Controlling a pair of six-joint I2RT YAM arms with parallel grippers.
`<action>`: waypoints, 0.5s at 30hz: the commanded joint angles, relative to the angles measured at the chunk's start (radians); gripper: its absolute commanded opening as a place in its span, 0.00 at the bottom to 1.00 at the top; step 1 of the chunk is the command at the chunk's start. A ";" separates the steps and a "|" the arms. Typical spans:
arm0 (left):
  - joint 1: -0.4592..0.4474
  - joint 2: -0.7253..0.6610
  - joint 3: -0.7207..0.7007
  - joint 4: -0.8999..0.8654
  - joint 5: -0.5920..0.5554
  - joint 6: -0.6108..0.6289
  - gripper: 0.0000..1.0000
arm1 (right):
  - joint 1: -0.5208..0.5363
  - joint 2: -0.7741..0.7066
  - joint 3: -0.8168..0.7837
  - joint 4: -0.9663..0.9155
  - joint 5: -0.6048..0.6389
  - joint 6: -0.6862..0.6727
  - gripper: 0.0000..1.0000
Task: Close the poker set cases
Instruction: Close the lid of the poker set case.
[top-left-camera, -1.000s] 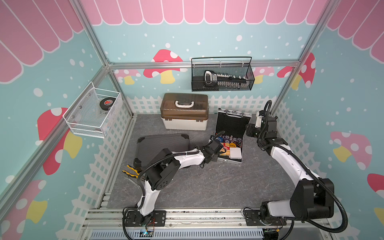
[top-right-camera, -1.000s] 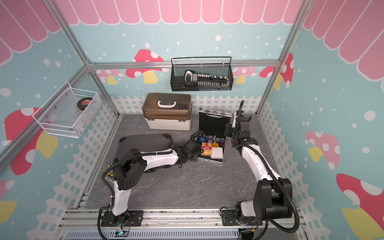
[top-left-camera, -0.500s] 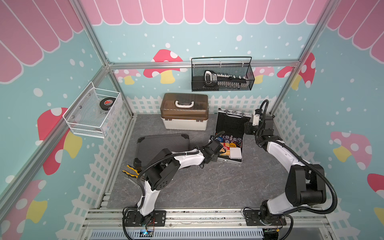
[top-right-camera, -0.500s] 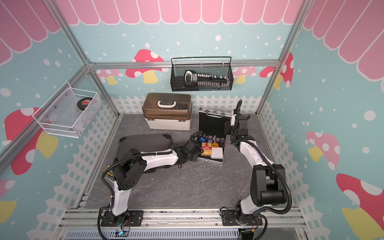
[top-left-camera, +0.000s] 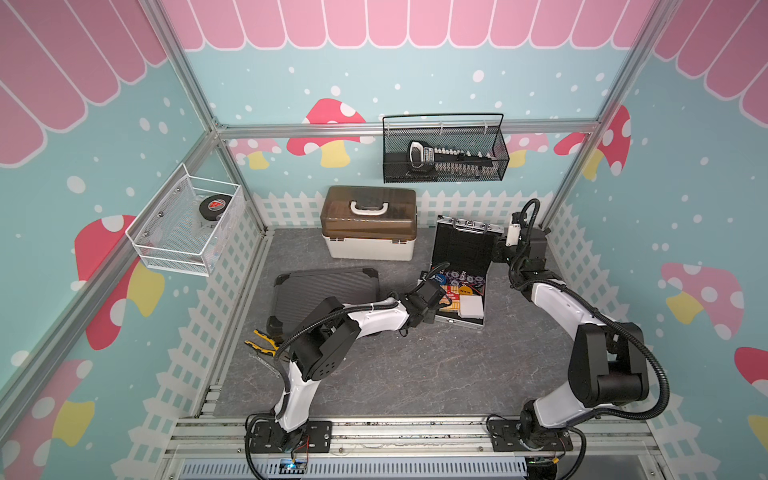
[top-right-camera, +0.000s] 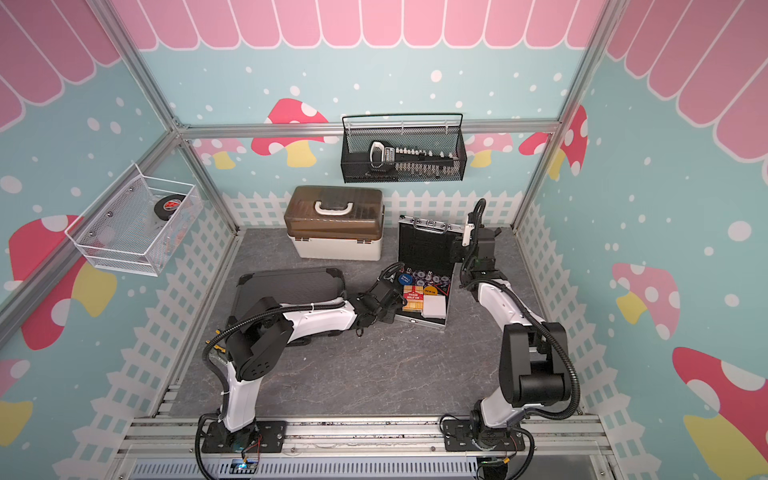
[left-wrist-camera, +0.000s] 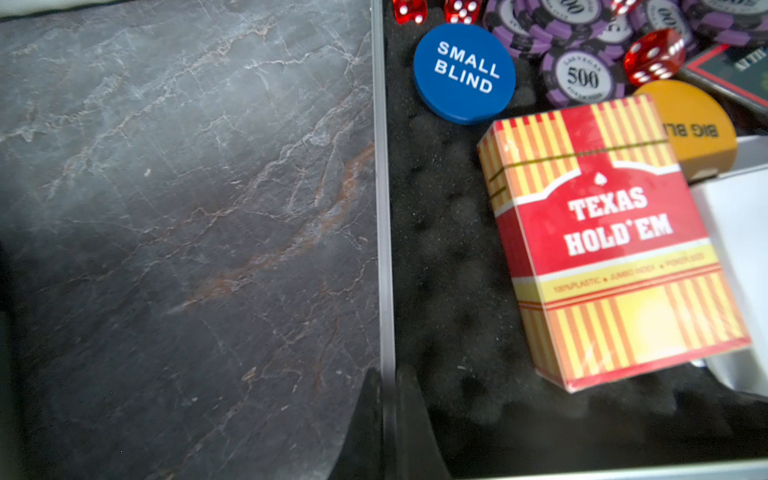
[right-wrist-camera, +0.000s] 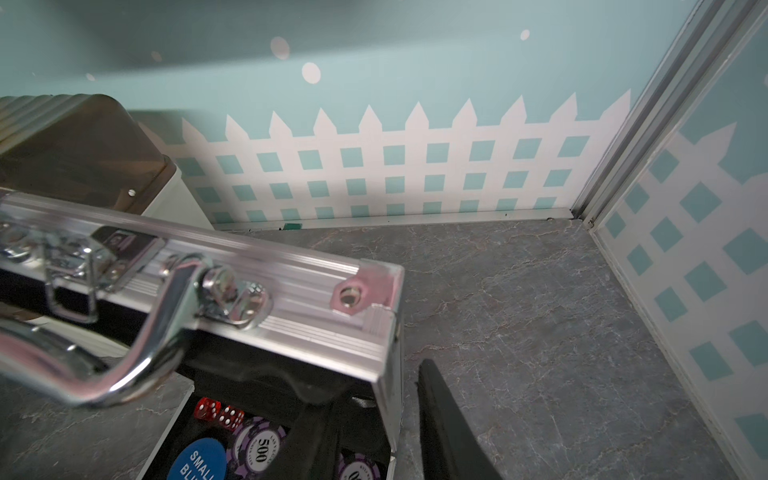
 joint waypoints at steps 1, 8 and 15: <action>-0.028 0.022 -0.036 -0.084 0.083 0.019 0.04 | -0.006 0.017 -0.036 0.092 0.018 -0.034 0.28; -0.027 0.028 -0.036 -0.085 0.083 0.016 0.03 | -0.005 0.033 -0.109 0.231 0.016 -0.023 0.20; -0.024 0.027 -0.033 -0.085 0.085 0.015 0.03 | -0.005 0.041 -0.136 0.283 0.009 -0.027 0.03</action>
